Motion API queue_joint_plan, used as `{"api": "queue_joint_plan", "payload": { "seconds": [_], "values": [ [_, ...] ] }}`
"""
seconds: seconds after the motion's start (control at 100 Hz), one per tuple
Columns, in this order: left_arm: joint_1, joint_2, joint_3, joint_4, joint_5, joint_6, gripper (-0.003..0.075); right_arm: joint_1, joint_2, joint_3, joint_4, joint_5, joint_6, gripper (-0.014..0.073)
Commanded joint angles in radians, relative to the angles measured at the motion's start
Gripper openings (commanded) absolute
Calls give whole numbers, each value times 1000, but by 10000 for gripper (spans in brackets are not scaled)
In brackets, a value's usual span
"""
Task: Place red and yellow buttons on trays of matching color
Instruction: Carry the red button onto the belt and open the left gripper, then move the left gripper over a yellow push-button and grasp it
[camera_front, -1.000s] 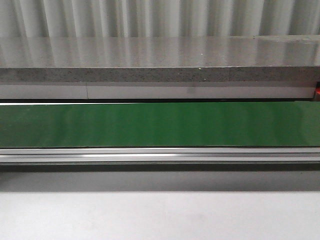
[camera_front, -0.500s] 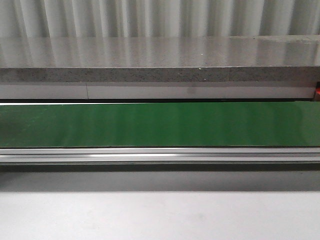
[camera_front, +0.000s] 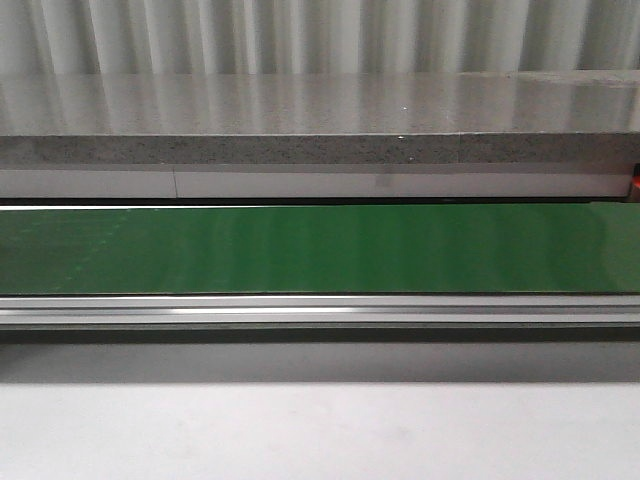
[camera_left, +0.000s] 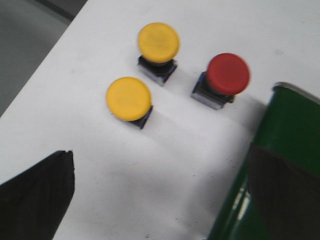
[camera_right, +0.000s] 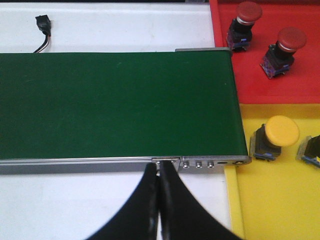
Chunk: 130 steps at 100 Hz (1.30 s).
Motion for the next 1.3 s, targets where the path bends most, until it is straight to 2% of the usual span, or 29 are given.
{"api": "queue_joint_plan", "payload": {
  "seconds": [0.0, 0.18, 0.43, 0.72, 0.93, 0.98, 1.07, 1.19, 1.29],
  "values": [
    [31, 18, -20, -2, -65, -11, 659, 1, -4, -25, -3, -59, -7, -67],
    [52, 126, -41, 2, -85, -11, 659, 1, -4, -25, -3, -59, -7, -67],
    [52, 240, -152, 7, -79, -11, 659, 1, -4, -25, -3, -59, -7, -67],
    [52, 320, -249, 59, -75, -11, 659, 1, -4, -25, -3, -59, -7, -67],
    [52, 349, -259, 50, -63, -11, 650, 1, -4, -25, -3, -58, -7, -67],
    [52, 349, -259, 46, -63, -11, 625, 1, -4, -25, -3, -58, -7, -67],
    [52, 349, -259, 44, -63, -11, 534, 1, -4, -25, -3, -58, -7, -67],
    [52, 349, -259, 31, -47, -11, 351, 1, -4, -25, -3, -58, -7, -67],
    [52, 349, -259, 16, -26, -11, 157, 1, -4, -25, -3, -58, -7, -67]
  ]
}}
